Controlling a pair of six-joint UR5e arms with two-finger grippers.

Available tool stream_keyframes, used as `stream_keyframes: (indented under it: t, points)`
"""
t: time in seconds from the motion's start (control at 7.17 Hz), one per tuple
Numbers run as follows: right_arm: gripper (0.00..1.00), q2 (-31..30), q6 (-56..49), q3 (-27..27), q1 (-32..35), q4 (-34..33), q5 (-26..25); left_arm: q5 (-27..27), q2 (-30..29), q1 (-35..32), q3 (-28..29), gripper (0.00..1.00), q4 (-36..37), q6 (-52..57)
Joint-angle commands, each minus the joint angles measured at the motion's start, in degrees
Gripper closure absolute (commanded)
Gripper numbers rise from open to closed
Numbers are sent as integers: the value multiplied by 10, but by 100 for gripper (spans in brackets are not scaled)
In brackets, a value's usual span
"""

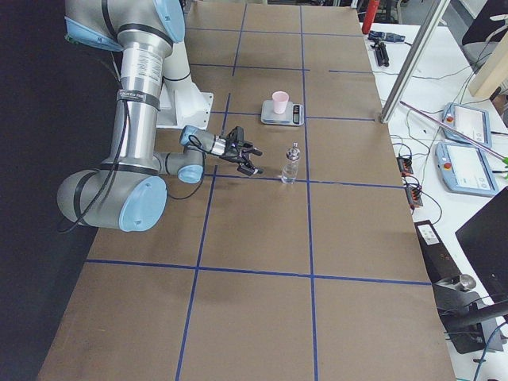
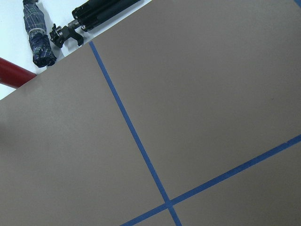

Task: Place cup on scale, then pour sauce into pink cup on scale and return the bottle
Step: 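Move the right gripper up to the glass bottle's base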

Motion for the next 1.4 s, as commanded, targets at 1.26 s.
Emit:
stream_keyframes:
  t: [1.26]
  points:
    - [0,123,-94,-164,103,78,17,-1,-7,-1,60,0,-22,6]
